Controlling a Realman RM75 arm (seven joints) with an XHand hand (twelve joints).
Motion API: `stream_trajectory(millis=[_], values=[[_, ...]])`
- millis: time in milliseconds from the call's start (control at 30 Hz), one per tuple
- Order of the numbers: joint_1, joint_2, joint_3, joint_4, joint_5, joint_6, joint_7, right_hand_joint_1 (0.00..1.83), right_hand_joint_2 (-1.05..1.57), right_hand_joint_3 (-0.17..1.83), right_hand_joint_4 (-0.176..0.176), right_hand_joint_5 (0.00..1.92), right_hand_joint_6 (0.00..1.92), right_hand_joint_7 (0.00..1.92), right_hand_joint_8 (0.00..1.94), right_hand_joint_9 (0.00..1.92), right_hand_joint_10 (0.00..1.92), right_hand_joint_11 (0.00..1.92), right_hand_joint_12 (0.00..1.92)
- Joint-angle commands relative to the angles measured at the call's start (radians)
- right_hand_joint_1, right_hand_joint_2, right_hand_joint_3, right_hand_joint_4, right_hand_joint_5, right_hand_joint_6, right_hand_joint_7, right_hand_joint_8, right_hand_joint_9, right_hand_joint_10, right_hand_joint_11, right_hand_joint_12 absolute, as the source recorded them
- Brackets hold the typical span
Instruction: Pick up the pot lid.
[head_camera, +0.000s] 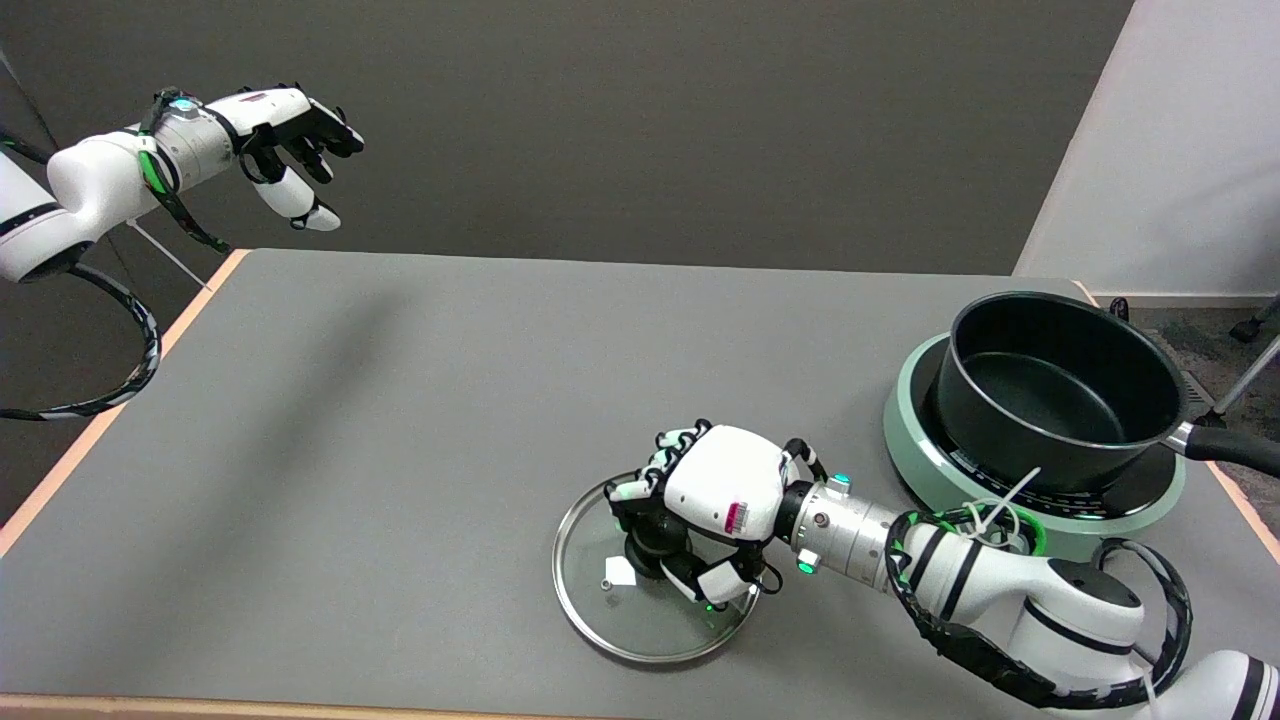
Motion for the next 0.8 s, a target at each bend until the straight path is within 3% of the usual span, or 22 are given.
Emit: stream_trajectory(millis=[33,800], values=[[0.004,0.001,0.003,0.001,0.0,0.005,0.0,1.34,0.85,0.78,0.176,0.55,1.56,0.8,1.54,0.7,1.65,0.53,1.52],[0.012,0.006,0.036,0.022,0.001,0.006,0.038,1.34,0.85,0.8,0.176,0.5,1.59,0.78,1.58,0.65,1.87,0.51,1.53]])
